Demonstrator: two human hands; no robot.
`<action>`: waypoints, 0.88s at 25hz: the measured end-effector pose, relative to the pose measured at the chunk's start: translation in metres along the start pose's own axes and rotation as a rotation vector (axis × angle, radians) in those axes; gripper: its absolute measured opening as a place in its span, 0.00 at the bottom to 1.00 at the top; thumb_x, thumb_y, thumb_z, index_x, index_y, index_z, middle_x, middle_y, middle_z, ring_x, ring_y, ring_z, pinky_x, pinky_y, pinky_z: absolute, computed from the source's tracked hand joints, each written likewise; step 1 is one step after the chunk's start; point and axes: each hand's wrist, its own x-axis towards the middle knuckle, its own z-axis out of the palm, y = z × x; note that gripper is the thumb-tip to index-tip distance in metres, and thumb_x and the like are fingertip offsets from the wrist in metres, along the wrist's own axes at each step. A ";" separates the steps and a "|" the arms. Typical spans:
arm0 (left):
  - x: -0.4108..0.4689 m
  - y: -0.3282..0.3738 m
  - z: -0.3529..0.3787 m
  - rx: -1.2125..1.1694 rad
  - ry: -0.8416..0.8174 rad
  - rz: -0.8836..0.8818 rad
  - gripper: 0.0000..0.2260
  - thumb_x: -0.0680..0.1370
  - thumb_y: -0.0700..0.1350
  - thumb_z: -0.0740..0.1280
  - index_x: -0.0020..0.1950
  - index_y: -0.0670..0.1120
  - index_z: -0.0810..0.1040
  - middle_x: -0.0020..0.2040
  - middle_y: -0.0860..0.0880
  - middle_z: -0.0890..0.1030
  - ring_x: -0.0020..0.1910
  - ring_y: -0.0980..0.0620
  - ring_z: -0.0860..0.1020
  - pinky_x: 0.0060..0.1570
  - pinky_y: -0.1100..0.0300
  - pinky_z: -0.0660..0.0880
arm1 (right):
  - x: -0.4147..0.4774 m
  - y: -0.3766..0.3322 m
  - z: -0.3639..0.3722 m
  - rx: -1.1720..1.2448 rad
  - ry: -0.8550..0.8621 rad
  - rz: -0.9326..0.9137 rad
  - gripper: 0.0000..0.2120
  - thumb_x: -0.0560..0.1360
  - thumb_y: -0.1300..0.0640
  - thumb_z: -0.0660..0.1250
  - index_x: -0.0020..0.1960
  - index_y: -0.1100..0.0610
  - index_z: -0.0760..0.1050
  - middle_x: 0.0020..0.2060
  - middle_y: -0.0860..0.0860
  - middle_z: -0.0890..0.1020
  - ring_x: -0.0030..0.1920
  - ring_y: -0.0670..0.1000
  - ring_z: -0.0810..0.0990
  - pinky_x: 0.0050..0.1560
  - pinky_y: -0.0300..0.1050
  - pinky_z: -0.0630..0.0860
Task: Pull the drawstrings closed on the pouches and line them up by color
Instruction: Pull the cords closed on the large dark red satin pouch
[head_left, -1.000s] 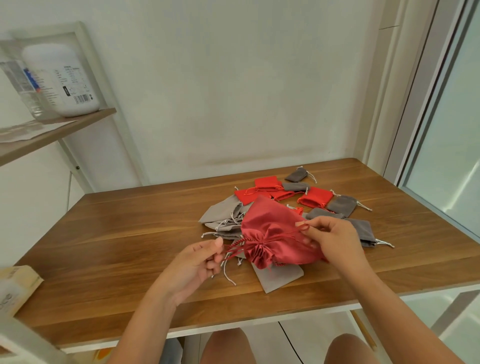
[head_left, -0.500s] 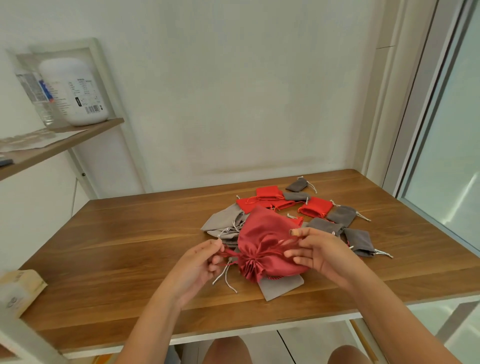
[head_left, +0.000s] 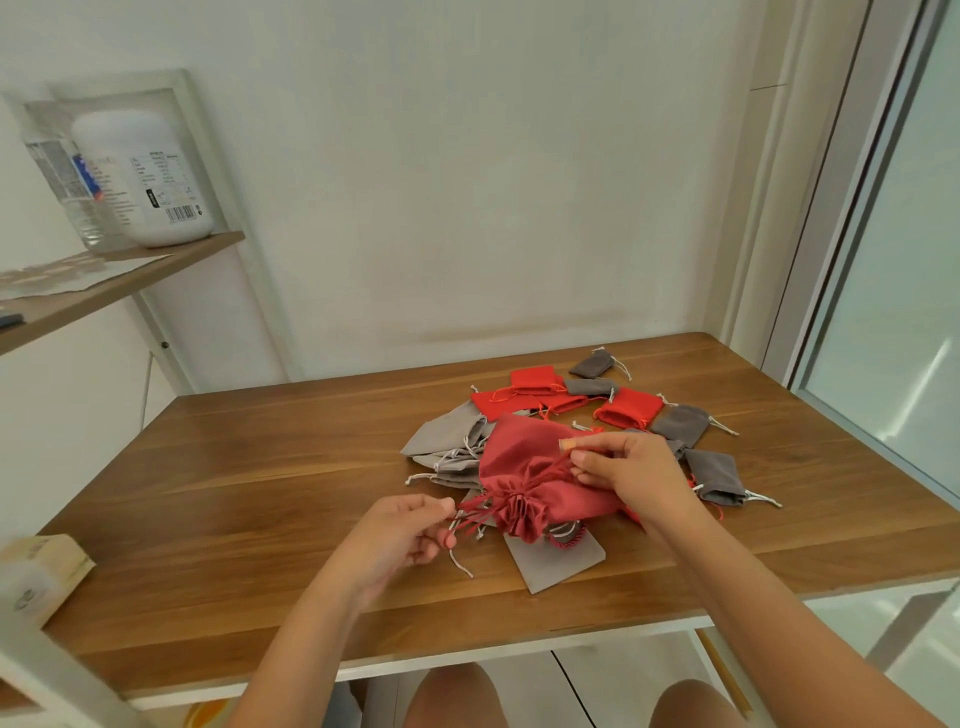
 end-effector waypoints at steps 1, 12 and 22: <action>0.001 0.003 0.001 0.028 0.007 0.016 0.04 0.79 0.41 0.65 0.47 0.41 0.78 0.32 0.47 0.79 0.27 0.56 0.72 0.31 0.67 0.69 | 0.004 -0.004 0.001 -0.038 -0.015 -0.026 0.11 0.74 0.71 0.67 0.43 0.56 0.83 0.39 0.57 0.83 0.36 0.46 0.81 0.40 0.34 0.80; 0.018 0.025 0.006 0.643 0.260 0.124 0.14 0.79 0.49 0.64 0.36 0.46 0.80 0.33 0.51 0.81 0.31 0.56 0.77 0.38 0.62 0.74 | -0.028 -0.015 -0.005 -0.451 -0.100 -0.435 0.20 0.69 0.73 0.58 0.46 0.50 0.78 0.44 0.41 0.81 0.45 0.45 0.78 0.44 0.33 0.72; 0.015 0.024 0.033 0.862 -0.123 0.354 0.15 0.74 0.43 0.71 0.59 0.52 0.77 0.53 0.54 0.79 0.47 0.60 0.76 0.45 0.69 0.73 | -0.014 0.026 0.009 -1.222 -0.232 -0.516 0.17 0.73 0.53 0.67 0.62 0.50 0.75 0.59 0.46 0.76 0.58 0.49 0.73 0.58 0.42 0.68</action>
